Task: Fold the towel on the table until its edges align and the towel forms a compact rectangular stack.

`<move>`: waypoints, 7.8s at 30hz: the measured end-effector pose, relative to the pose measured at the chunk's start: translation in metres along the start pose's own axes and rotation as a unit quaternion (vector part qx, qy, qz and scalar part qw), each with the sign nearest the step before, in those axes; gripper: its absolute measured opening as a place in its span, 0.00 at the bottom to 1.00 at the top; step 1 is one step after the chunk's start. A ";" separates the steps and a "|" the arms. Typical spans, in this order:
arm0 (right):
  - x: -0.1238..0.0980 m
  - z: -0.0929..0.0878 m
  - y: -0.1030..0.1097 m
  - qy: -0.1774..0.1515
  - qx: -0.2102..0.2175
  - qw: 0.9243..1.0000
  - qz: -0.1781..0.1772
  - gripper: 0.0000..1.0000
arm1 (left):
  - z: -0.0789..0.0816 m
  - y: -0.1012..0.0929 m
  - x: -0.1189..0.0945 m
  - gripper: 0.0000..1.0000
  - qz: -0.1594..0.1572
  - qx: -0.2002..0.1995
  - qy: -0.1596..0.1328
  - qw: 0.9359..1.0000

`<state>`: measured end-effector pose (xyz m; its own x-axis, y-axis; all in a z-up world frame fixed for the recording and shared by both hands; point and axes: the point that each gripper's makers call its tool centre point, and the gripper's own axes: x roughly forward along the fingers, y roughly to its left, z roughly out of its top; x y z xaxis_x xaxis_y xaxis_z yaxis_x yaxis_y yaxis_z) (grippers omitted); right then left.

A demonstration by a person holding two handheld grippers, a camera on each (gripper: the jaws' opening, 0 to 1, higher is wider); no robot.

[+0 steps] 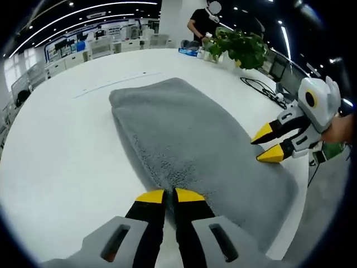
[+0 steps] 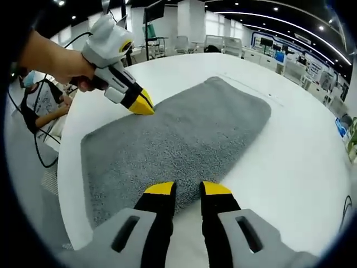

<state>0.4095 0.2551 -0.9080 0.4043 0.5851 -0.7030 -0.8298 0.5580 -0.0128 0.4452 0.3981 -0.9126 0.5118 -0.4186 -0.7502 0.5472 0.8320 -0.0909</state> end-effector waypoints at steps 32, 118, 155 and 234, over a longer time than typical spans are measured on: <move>-0.062 -0.062 -0.034 0.003 0.014 0.999 -0.031 0.16 | 0.023 -0.089 0.029 0.06 -0.010 0.016 -0.017 1.000; -0.089 -0.104 0.054 0.002 -0.158 0.984 0.086 0.07 | -0.057 -0.186 -0.029 0.13 -0.126 0.299 0.035 0.945; -0.096 -0.110 0.077 0.023 -0.197 0.977 0.083 0.04 | -0.074 -0.201 -0.035 0.08 -0.120 0.393 0.063 0.909; -0.177 0.066 0.007 -0.123 -0.055 0.991 -0.003 0.02 | 0.100 -0.143 -0.108 0.07 -0.118 0.150 -0.085 0.978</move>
<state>0.3570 0.1943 -0.7364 0.4799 0.7147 -0.5088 -0.8582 0.5029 -0.1030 0.3773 0.2880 -0.7530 0.4363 -0.6618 -0.6097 0.8203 0.5709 -0.0327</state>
